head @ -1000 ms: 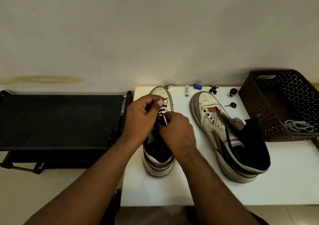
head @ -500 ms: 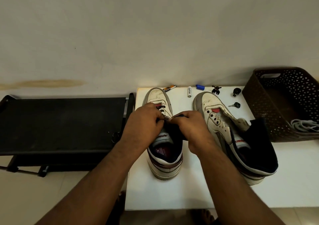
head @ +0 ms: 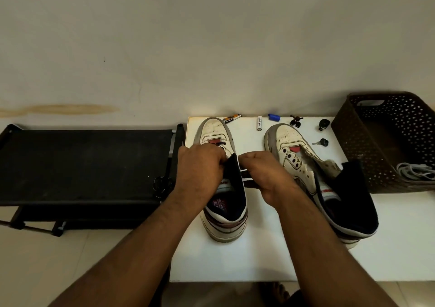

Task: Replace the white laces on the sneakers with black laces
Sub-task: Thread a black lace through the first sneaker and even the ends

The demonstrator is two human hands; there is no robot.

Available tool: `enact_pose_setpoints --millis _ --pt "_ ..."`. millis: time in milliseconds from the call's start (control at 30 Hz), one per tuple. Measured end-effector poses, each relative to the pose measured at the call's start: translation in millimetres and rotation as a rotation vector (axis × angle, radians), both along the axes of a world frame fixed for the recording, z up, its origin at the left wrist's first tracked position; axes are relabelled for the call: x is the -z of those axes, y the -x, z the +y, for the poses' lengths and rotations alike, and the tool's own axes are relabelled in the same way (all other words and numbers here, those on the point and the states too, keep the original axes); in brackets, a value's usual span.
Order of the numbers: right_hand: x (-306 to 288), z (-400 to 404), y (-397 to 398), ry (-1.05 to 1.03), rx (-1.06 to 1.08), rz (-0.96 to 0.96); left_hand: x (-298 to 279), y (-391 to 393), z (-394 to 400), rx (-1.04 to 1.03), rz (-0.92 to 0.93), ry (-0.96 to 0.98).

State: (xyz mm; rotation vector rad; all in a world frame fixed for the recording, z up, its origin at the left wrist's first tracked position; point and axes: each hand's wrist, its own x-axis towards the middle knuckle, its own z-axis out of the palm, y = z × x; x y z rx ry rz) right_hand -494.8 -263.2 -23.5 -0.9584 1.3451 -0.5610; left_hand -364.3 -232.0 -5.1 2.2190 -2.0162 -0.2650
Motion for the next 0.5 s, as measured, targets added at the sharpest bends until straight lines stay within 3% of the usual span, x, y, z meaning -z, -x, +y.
enact_pose_setpoints --millis 167,267,333,400,433,467,500 --pt "1.6 1.9 -4.6 0.028 0.033 -0.045 8.6 -1.4 2.0 -0.066 0.213 0.14" --pt "0.5 1.6 -9.4 0.11 0.145 -0.041 5.2 -2.1 2.5 -0.032 0.151 0.106" --pt "-4.8 -4.3 -7.2 0.11 0.349 -0.317 2.2 -4.6 1.7 0.001 0.083 0.044" --pt "-13.8 -12.0 4.7 0.051 0.531 -0.84 2.3 -7.2 1.5 -0.006 0.101 0.03" --pt "-17.6 -16.3 12.6 0.048 0.568 -0.991 2.7 -7.4 1.7 -0.015 0.119 0.039" --pt "-20.4 -19.1 18.4 0.072 0.554 -0.996 2.8 -7.2 1.9 -0.026 0.137 0.045" --pt "-21.2 -19.9 21.3 0.144 0.485 -0.841 2.6 -6.6 2.1 -0.034 0.154 0.046"
